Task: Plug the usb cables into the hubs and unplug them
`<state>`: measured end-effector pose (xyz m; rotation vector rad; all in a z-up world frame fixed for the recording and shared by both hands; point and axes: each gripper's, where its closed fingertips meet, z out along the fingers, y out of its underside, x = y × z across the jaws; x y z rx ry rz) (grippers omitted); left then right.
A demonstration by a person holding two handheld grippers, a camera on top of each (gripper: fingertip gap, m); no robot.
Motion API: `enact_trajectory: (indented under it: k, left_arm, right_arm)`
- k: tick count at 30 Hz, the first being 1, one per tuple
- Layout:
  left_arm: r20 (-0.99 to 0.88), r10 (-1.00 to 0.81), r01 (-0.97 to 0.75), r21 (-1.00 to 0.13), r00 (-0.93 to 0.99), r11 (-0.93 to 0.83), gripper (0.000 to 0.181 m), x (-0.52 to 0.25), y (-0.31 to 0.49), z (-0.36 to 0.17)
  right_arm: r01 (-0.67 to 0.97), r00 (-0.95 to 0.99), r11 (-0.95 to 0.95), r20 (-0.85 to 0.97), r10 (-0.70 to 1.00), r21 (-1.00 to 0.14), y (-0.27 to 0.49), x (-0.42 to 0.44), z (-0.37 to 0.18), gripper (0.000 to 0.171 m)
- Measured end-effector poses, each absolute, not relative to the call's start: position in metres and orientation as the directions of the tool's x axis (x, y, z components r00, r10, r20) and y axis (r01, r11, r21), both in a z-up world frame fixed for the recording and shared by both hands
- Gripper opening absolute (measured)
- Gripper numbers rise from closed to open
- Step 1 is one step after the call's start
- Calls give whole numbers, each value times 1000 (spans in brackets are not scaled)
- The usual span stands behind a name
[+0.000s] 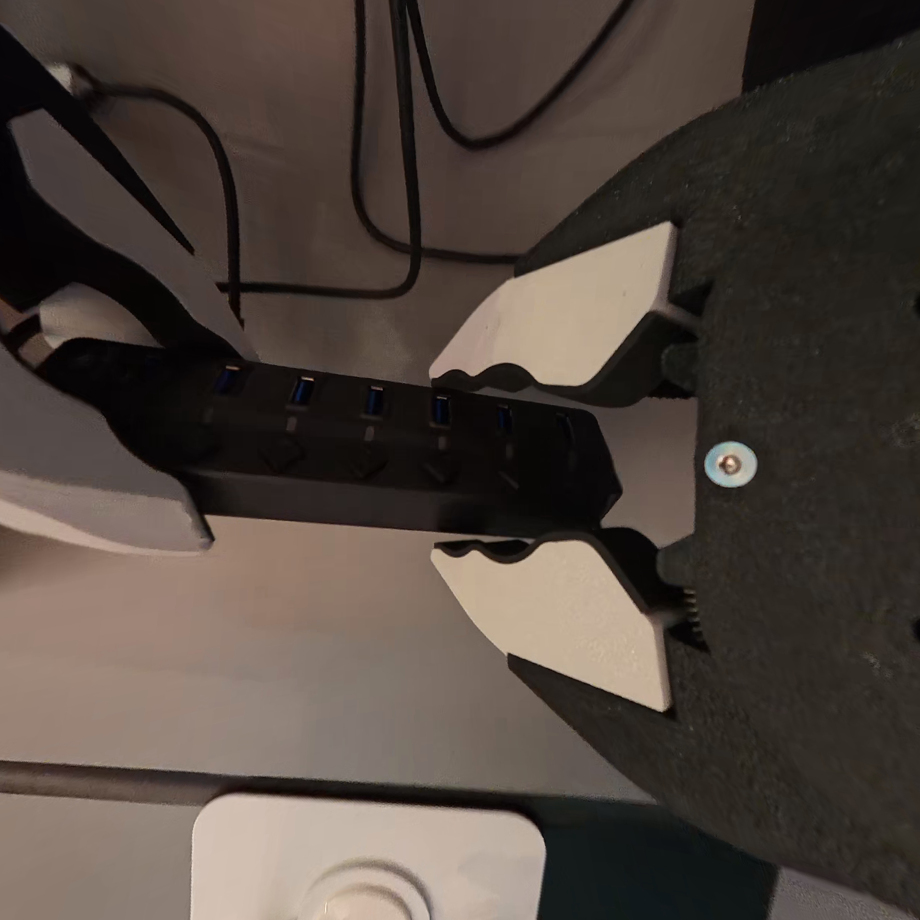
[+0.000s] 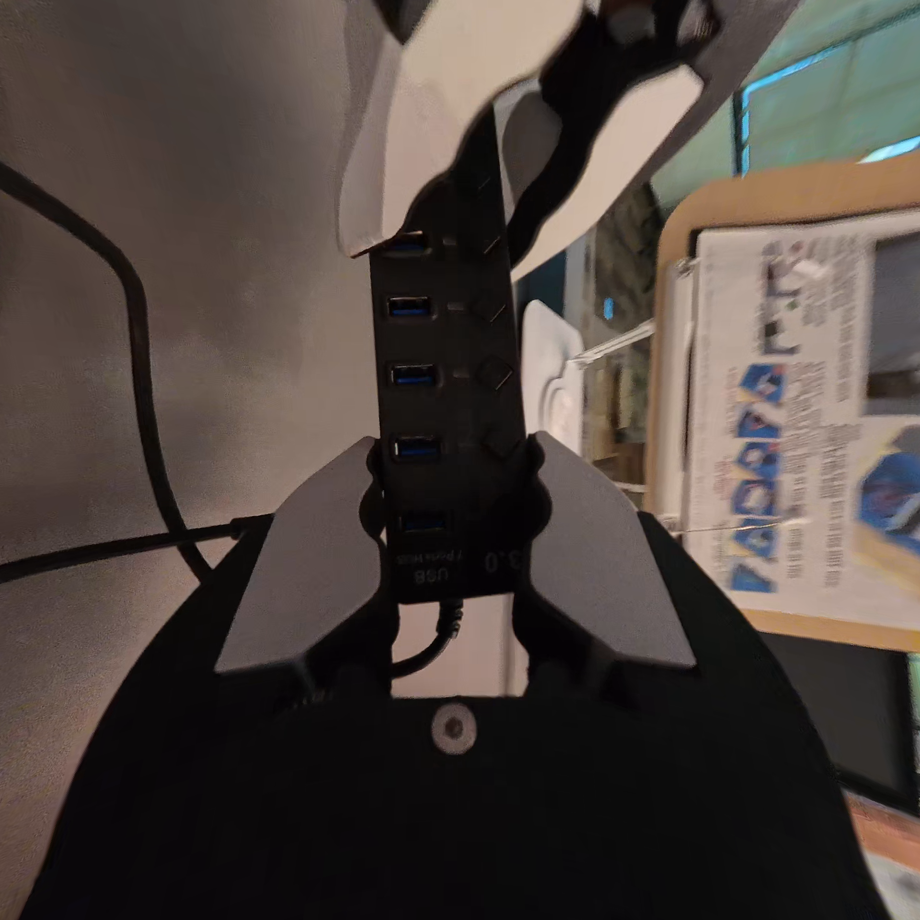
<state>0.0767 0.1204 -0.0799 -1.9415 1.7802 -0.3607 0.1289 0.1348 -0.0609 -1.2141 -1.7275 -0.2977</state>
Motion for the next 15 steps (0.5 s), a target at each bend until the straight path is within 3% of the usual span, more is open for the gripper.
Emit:
enact_trajectory:
  k: [4,8,10,15]
  left_arm:
    - [69,-992,-846,-517,109,-129,60,79,106,-74]
    - [192,-980,-856,-499,45,-137,42,83,85,-69]
    - [211,-977,-845,-519,18,-127,31,87,78,-65]
    - [232,-973,-786,-598,16,-156,28,99,72,-55]
  right_arm:
    - [801,-202,592,893,403,-86,123,125,-34,55]
    - [752,-331,653,908,258,89,114,122,-15,55]
    - [736,-364,664,905,221,134,112,124,-7,56]
    - [701,-432,686,882,190,195,109,130,5,56]
